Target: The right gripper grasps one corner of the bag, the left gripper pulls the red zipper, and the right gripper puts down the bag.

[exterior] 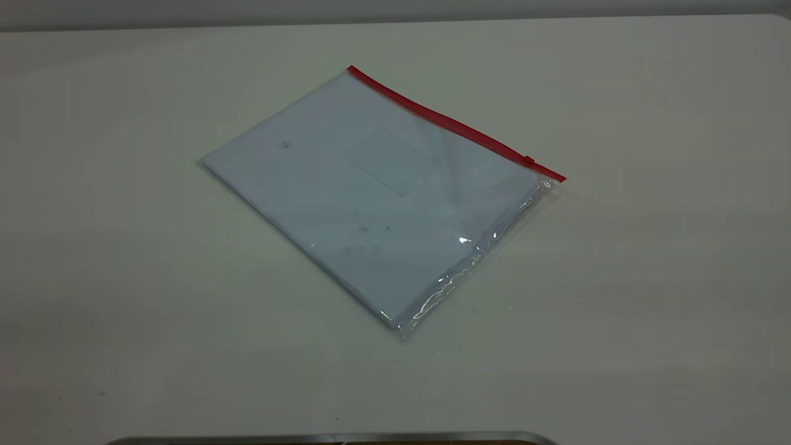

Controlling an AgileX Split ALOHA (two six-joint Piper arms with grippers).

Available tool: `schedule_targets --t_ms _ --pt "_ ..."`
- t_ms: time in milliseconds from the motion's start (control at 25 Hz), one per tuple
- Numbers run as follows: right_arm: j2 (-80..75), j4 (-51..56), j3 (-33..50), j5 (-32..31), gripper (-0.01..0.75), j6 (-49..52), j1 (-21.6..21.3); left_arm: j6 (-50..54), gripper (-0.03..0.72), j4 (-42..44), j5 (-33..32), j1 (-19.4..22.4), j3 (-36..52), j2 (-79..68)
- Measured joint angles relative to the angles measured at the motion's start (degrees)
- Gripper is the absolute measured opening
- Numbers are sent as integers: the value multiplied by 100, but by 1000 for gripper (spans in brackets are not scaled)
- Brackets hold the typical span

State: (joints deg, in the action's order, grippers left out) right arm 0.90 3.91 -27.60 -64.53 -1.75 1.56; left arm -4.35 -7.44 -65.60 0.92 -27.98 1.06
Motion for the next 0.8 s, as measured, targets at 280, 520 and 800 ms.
schedule_targets --t_ms 280,520,800 --pt "0 0 0 0 438 0 0 0 452 0 0 0 0 0" --pt "0 25 0 0 434 0 0 0 452 0 12 0 4 0" --pt "-360 920 -16 423 435 -212 0 380 447 0 328 0 -162 -293"
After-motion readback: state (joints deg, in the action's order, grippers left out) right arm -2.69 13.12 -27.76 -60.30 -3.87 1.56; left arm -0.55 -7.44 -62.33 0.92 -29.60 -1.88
